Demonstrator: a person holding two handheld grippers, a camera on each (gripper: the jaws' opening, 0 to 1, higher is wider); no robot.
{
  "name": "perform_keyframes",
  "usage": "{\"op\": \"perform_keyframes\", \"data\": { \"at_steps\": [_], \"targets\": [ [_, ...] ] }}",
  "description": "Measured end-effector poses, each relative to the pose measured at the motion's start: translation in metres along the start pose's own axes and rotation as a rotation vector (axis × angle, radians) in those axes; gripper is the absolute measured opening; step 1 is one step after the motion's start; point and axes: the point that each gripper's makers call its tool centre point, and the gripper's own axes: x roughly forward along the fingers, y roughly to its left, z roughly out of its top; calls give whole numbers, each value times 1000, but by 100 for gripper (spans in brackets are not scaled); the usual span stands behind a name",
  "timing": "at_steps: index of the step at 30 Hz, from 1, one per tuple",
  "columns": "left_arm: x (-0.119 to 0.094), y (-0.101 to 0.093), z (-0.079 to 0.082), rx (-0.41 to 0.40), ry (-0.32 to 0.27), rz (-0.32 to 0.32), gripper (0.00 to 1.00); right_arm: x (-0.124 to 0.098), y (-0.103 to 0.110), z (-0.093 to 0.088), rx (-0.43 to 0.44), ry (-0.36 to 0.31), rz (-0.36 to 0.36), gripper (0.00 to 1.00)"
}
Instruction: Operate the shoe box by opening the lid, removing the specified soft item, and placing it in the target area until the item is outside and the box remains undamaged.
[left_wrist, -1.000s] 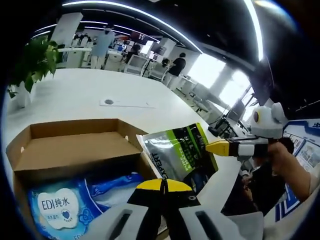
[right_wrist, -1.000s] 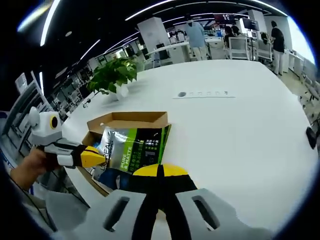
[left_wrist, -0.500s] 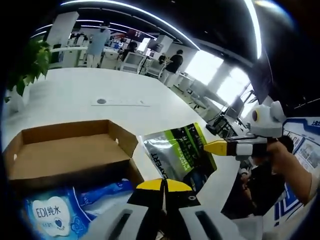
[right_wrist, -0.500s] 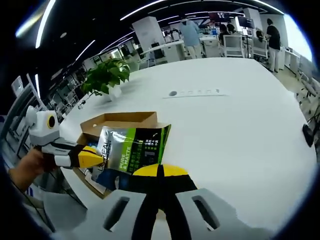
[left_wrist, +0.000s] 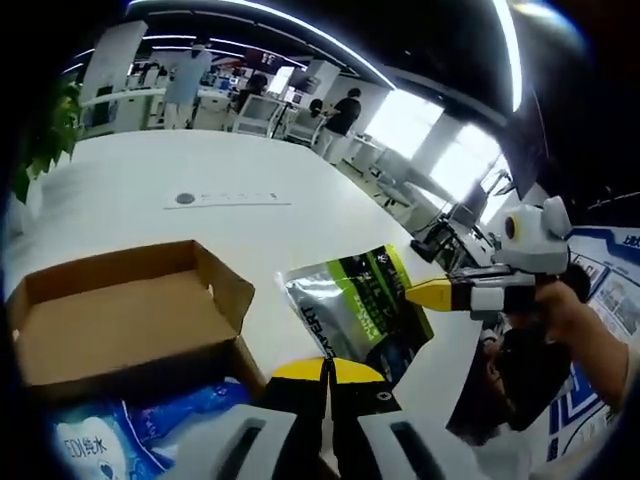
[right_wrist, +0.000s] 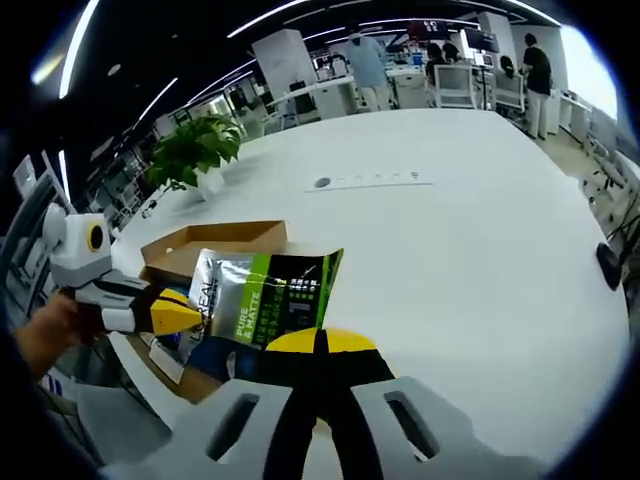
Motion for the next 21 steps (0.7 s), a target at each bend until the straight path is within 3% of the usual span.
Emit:
{"op": "perform_keyframes", "data": {
  "at_steps": [21],
  "targets": [
    [53, 21, -7, -141, 117, 79, 0, 40, -38, -7, -9, 65, -67, 0]
  ]
}}
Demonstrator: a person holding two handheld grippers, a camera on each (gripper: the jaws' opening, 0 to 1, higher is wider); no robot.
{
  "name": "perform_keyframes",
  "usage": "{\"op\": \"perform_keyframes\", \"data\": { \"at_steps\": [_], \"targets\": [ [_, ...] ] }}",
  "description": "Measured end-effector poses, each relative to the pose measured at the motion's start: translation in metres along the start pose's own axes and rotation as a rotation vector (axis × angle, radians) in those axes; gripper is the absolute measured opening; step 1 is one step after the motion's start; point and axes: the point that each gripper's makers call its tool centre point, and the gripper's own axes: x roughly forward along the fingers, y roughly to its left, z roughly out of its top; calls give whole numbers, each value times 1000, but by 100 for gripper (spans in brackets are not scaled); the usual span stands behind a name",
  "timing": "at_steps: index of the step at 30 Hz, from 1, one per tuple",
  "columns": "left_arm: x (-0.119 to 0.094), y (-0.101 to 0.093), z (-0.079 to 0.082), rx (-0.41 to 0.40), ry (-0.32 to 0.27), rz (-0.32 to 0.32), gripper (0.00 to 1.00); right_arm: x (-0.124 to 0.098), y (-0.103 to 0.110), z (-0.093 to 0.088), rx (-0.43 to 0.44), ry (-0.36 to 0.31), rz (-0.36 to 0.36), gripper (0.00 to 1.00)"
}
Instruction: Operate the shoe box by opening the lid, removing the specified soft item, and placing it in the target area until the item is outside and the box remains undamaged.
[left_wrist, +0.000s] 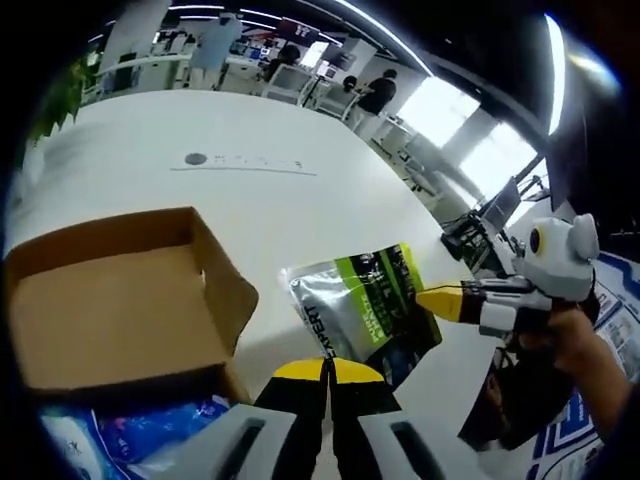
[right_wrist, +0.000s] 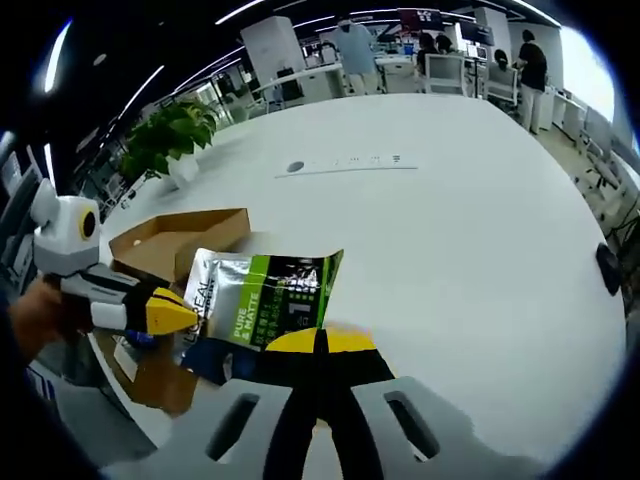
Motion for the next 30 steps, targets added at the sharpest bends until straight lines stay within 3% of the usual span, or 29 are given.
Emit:
{"op": "perform_keyframes", "data": {
  "at_steps": [12, 17, 20, 26, 30],
  "targets": [
    [16, 11, -3, -115, 53, 57, 0, 27, -10, -10, -6, 25, -18, 0],
    [19, 10, -1, -112, 81, 74, 0, 36, -13, -14, -4, 37, -25, 0],
    [22, 6, 1, -58, 86, 89, 0, 38, -15, -17, -4, 42, -37, 0],
    [33, 7, -9, -63, 124, 87, 0, 40, -21, -18, 1, 35, -44, 0],
    [36, 6, -11, 9, 144, 107, 0, 43, -26, -20, 7, 37, -44, 0]
  ]
}}
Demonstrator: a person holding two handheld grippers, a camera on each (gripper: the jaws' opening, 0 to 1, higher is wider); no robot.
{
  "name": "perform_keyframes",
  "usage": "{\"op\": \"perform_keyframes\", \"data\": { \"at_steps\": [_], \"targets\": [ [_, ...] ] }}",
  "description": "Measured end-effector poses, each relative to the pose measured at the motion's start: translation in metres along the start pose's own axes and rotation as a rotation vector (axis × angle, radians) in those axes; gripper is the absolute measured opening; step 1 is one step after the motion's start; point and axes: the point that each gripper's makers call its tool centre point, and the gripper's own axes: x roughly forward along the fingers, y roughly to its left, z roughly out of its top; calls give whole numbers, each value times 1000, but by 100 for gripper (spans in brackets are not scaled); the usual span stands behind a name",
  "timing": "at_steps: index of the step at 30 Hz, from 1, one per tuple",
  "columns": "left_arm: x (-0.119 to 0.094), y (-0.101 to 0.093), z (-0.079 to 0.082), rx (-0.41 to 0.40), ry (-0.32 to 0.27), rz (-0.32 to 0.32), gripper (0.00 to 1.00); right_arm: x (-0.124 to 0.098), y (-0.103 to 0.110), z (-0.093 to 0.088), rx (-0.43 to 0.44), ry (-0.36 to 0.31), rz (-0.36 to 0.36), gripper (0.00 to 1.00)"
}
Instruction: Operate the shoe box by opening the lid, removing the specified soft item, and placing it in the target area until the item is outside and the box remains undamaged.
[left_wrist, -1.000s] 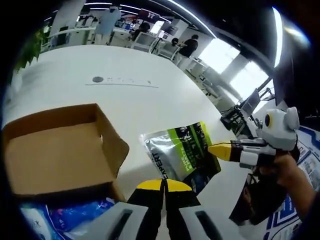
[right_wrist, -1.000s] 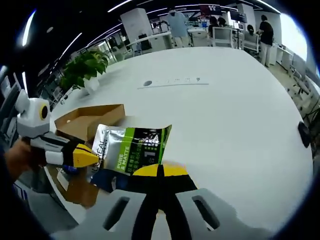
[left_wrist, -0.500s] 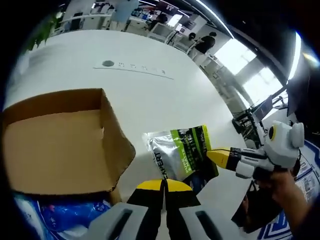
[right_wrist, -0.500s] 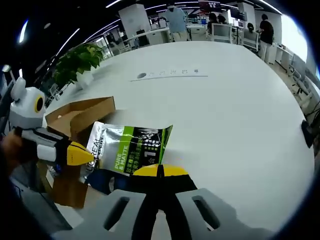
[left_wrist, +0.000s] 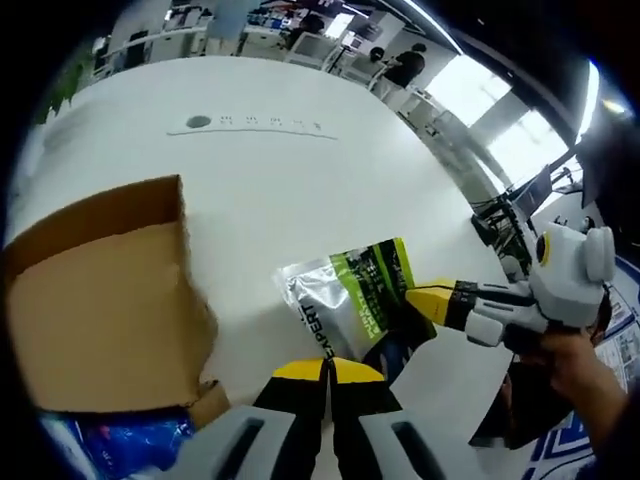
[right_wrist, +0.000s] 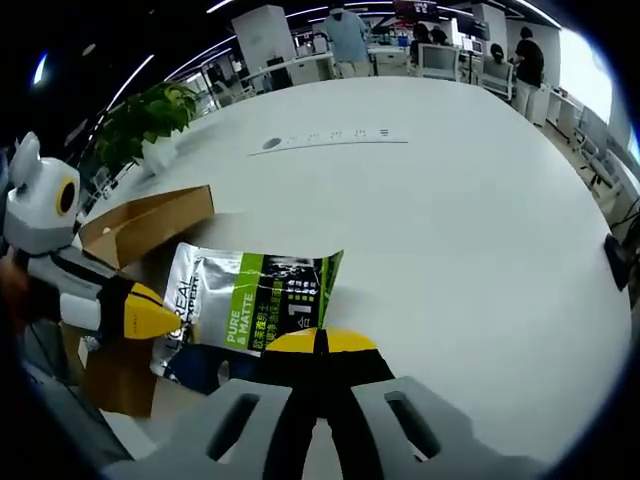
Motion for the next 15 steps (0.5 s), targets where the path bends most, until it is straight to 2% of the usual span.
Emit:
{"op": "perform_keyframes", "data": {
  "at_steps": [3, 8, 15],
  "targets": [
    [4, 0, -2, 58, 18, 19, 0, 2, -1, -1, 0, 1, 0, 0],
    [11, 4, -6, 223, 62, 65, 1, 3, -2, -1, 16, -3, 6, 0],
    [22, 12, -9, 392, 118, 117, 2, 9, -2, -6, 39, 7, 21, 0]
  ]
}}
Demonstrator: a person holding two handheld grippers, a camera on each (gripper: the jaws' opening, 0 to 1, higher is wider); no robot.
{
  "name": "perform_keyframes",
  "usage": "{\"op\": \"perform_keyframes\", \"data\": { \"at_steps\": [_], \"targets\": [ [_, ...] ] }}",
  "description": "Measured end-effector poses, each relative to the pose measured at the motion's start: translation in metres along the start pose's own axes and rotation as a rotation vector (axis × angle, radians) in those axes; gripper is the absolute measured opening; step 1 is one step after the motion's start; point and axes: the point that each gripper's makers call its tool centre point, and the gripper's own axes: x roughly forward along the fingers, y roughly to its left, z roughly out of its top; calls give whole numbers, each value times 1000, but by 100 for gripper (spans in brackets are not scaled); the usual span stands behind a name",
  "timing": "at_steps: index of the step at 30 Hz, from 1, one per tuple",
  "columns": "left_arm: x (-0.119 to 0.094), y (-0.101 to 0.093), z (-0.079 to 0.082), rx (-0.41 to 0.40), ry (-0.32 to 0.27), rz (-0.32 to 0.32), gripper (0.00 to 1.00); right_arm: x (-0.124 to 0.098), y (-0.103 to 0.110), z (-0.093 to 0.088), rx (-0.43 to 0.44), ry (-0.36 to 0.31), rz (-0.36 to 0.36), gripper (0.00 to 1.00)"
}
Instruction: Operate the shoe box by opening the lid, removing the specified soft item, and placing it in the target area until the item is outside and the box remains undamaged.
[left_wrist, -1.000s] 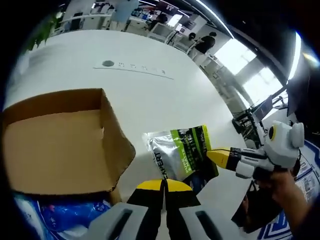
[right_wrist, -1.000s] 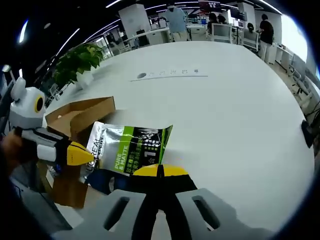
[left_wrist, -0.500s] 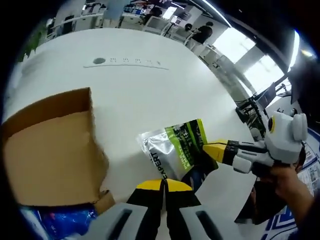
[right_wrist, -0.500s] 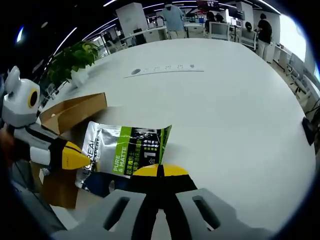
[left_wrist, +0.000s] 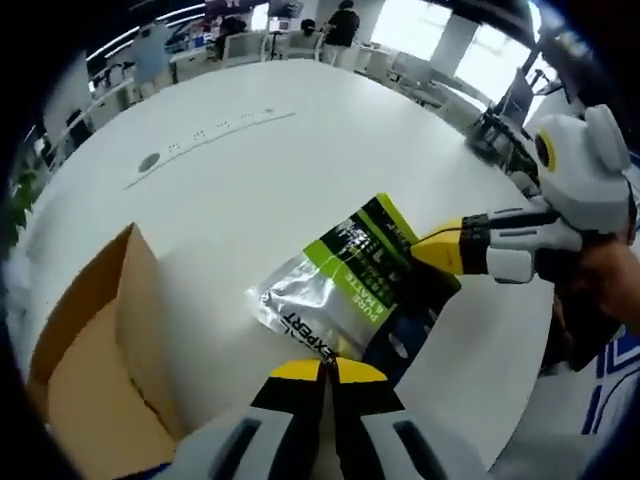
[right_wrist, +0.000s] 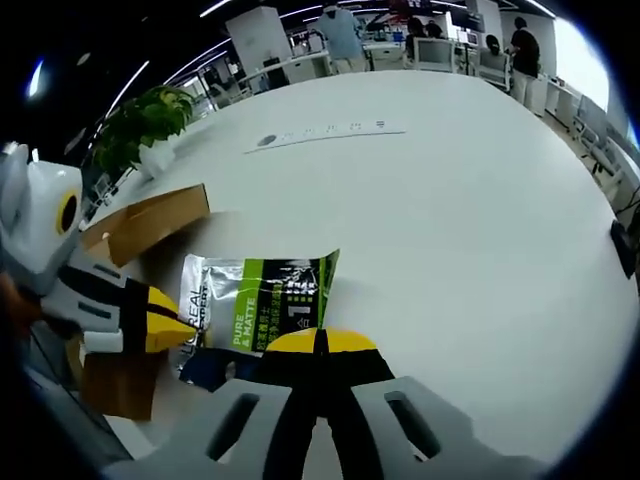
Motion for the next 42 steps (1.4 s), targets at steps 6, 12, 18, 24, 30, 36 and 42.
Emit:
{"op": "perform_keyframes", "data": {
  "at_steps": [6, 12, 18, 24, 30, 36, 42],
  "targets": [
    [5, 8, -1, 200, 41, 70, 3, 5, 2, -4, 17, 4, 12, 0],
    [10, 9, -5, 313, 67, 93, 5, 10, 4, -2, 15, -4, 17, 0],
    [9, 15, -3, 355, 64, 111, 5, 11, 5, -3, 19, -1, 25, 0],
    [7, 15, -7, 398, 73, 125, 10, 14, 7, -3, 1, -3, 15, 0],
    [1, 15, -6, 476, 69, 155, 13, 15, 4, -4, 1, -5, 1, 0],
    [-10, 11, -1, 469, 40, 137, 21, 14, 3, -4, -15, -4, -11, 1],
    [-14, 3, 1, 436, 6, 106, 21, 12, 3, -6, -76, -3, -16, 6]
  ]
}}
